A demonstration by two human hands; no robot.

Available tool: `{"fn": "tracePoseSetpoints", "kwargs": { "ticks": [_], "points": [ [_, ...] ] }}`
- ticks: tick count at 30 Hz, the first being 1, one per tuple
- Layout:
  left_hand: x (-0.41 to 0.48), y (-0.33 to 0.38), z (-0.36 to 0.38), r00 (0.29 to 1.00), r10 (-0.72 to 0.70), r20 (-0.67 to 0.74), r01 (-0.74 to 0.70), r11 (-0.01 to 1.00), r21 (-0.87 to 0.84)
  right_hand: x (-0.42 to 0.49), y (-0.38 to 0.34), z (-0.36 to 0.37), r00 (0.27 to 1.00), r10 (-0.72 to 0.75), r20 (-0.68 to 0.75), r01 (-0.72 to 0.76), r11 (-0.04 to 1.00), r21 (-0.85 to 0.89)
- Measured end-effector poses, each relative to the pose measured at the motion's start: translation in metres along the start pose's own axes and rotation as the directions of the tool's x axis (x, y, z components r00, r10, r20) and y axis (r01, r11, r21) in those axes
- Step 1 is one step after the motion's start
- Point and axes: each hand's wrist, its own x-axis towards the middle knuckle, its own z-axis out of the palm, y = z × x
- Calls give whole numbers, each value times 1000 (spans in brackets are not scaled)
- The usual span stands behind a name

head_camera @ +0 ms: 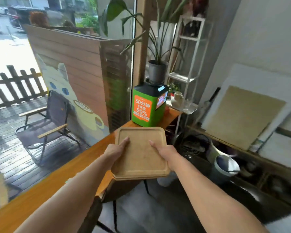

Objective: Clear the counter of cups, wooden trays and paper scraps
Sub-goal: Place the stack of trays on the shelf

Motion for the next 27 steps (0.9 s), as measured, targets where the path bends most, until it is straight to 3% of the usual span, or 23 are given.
{"fn": "tracePoseSetpoints", "kwargs": {
  "ticks": [10, 27],
  "points": [
    [-15, 48, 183, 976, -9, 220, -30, 984, 176, 1, 48, -185, 980, 126, -153, -104, 984, 145],
    [31, 103, 342, 906, -64, 418, -82, 943, 323, 44, 67, -307, 923, 249, -294, -157, 940, 304]
  ]
}}
